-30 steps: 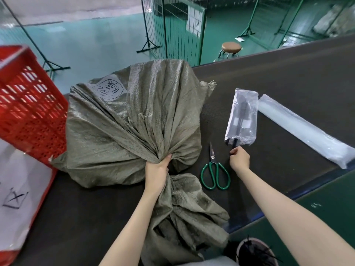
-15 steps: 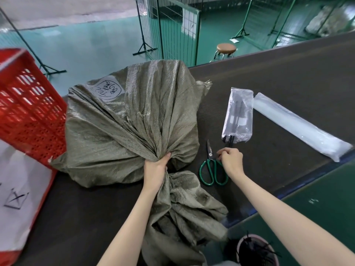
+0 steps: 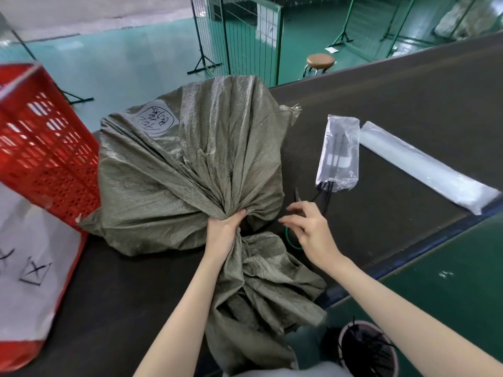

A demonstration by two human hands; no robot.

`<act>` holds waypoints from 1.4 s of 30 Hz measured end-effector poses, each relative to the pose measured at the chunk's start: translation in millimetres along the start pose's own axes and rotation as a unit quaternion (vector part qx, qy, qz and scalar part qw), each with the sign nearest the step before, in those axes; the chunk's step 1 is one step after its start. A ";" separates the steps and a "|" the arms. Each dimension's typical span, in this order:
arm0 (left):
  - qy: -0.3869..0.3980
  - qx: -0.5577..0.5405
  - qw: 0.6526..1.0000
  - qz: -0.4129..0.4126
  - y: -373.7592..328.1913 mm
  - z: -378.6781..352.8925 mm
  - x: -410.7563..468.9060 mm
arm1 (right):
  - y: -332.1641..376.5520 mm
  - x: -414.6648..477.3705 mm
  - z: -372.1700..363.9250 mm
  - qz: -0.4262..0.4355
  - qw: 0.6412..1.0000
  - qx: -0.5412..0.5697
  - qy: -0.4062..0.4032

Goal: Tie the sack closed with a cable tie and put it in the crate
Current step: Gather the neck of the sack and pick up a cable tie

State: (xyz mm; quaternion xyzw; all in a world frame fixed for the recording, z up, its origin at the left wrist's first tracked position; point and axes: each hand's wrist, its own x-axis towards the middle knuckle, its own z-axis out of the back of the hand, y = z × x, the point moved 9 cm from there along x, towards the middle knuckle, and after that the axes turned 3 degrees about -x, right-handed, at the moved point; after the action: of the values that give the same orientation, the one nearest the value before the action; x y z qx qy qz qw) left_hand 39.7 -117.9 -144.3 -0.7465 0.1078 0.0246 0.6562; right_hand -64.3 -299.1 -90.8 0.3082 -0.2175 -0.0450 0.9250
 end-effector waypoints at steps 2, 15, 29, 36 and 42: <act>0.001 -0.001 1.000 0.000 0.1 1.1 0.4 | 11.4 -3.9 1.3 0.019 1.000 0.004 0.004; 0.009 0.057 0.998 0.035 -3.3 8.1 -10.3 | 10.1 -5.8 16.6 -0.085 0.992 0.087 -0.015; -0.109 0.291 0.913 -0.265 -102.1 23.0 -104.2 | 70.0 2.3 22.8 -0.071 0.971 0.226 0.044; 0.007 0.336 0.892 -0.304 -122.8 5.8 -114.7 | 97.7 -0.3 18.8 -0.028 0.969 0.229 0.086; -0.026 0.288 0.908 -0.303 -137.1 26.4 -117.4 | 91.5 -3.8 18.4 -0.047 0.958 0.254 0.125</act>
State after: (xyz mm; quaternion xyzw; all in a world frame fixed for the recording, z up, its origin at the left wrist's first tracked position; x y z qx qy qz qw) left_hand -45.6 -60.9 6.6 -0.5209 -0.1381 -0.1883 0.8210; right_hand -80.3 -234.7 -25.1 0.5459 -0.0897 0.0075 0.8330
